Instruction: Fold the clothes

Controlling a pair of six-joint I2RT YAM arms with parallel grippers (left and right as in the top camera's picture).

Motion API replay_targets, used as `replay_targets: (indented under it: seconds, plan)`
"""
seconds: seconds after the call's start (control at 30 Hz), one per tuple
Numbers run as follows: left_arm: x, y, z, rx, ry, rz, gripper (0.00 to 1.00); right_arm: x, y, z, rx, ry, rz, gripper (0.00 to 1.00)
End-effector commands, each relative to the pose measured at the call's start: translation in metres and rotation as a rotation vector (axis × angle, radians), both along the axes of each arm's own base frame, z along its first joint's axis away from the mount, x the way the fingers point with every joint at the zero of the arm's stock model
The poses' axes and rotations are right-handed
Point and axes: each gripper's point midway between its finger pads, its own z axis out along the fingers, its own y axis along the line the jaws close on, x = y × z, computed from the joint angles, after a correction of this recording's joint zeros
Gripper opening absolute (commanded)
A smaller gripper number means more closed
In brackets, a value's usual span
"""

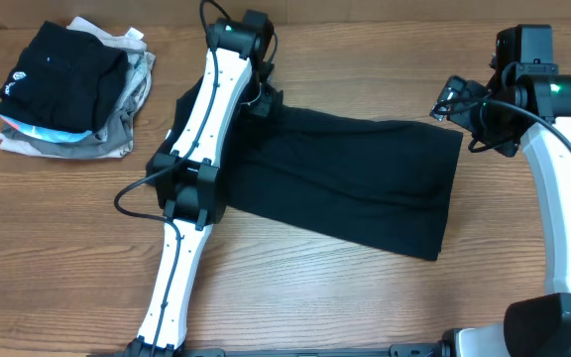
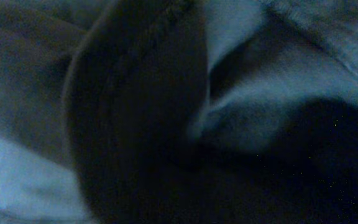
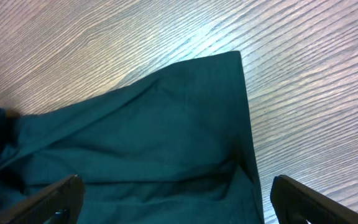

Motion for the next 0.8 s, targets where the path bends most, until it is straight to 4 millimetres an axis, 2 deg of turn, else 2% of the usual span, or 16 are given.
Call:
replay_targets:
  seconds: [0.0,0.1,0.2,0.27,0.4,0.53,0.67,0.77]
  plan:
    - [0.004,-0.012,0.060,-0.089,-0.116,0.025,0.07,0.003,-0.001,0.002,-0.006,-0.012,0.002,1.00]
    - [0.001,-0.020,0.088,-0.146,-0.157,0.015,0.19,0.004,-0.001,0.002,-0.006,-0.015,0.002,1.00]
    - [-0.001,-0.020,0.107,-0.156,-0.195,0.007,0.30,0.004,-0.001,0.002,-0.007,-0.015,0.002,1.00]
    - [-0.001,-0.019,0.111,-0.153,-0.207,-0.011,0.30,0.005,-0.001,0.002,-0.007,-0.019,0.003,1.00]
    - [0.013,-0.005,0.110,-0.072,-0.264,0.006,0.25,0.006,-0.001,0.003,-0.007,-0.023,0.003,1.00]
    - [0.046,-0.005,0.112,-0.074,-0.383,0.021,0.26,0.007,-0.001,0.003,-0.006,-0.027,0.002,1.00]
    - [0.071,-0.003,0.101,-0.087,-0.441,0.037,0.46,0.006,-0.001,0.003,-0.007,-0.022,0.003,1.00]
    - [0.077,0.003,0.086,-0.092,-0.422,0.023,0.57,0.004,-0.001,0.002,-0.008,-0.015,0.006,1.00]
